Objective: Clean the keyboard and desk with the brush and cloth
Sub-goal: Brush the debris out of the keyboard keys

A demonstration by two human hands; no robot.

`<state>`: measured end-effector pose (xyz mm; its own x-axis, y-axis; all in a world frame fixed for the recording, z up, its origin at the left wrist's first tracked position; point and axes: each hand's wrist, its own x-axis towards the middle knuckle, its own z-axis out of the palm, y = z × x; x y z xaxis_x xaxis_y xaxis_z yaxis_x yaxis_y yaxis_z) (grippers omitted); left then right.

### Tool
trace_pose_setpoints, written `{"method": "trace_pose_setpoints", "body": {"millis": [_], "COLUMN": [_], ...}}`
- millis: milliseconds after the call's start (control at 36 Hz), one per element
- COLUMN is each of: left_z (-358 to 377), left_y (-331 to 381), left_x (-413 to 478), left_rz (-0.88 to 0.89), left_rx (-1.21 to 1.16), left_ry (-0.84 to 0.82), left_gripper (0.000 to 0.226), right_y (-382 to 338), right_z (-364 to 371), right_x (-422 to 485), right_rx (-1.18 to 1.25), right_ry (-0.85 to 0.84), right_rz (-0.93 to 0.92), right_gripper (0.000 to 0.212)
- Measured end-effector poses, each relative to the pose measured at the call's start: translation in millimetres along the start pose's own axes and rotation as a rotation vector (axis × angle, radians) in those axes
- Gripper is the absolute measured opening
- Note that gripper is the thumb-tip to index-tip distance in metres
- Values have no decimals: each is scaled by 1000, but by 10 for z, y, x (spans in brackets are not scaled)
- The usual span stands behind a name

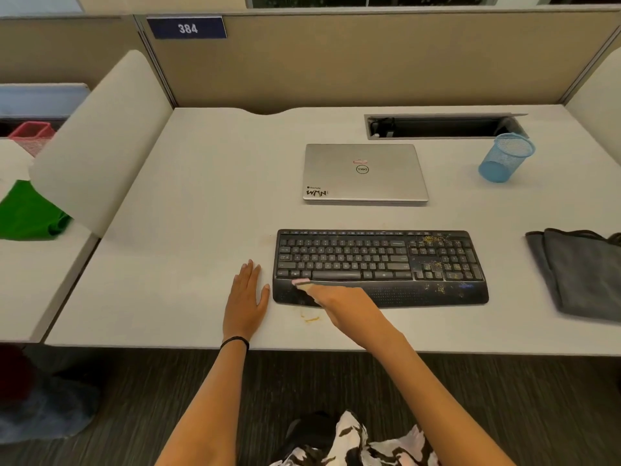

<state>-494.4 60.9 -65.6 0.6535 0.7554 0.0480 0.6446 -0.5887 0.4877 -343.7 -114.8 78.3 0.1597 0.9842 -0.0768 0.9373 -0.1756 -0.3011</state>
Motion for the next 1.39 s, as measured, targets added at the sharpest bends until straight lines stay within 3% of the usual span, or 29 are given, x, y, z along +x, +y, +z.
{"method": "trace_pose_setpoints", "body": {"millis": [139,222,306,417,500,750,917,972,1139,1389], "left_z": [5,3,-3,-8,-8,-15,-22,-21,-28,-33], "left_y": [-14,-17,-2,3,2,6,15,14,21,32], "left_x": [3,3,2,0,1,-6,-13,-10,-6,-13], "left_rz": [-6,4,0,0,-2,-5,-1,2,13,8], "left_rx": [7,7,3,6,13,-9,-27,-28,-18,-10], "left_ry": [-2,-6,-7,-4,-9,-15,-13,-10,-9,-19], "left_gripper": [58,58,57,57,59,64,66,65,65,65], "right_y": [23,34,42,56,74,149,360,437,634,879], "right_z": [91,10,-120,-201,-201,-131,-301,-363,-383,-566], "right_x": [-39,-97,-116,-159,-115,-108,-277,-330,-460,-762], "right_rx": [-31,55,-38,68,23,29,122,47,30,164], "right_ry": [-85,-216,-329,-137,-85,-228,-35,21,-72,-42], "right_rz": [-30,-10,-72,-49,-63,8,108,144,287,453], "right_gripper": [42,36,38,46,45,43,47,43,43,29]}}
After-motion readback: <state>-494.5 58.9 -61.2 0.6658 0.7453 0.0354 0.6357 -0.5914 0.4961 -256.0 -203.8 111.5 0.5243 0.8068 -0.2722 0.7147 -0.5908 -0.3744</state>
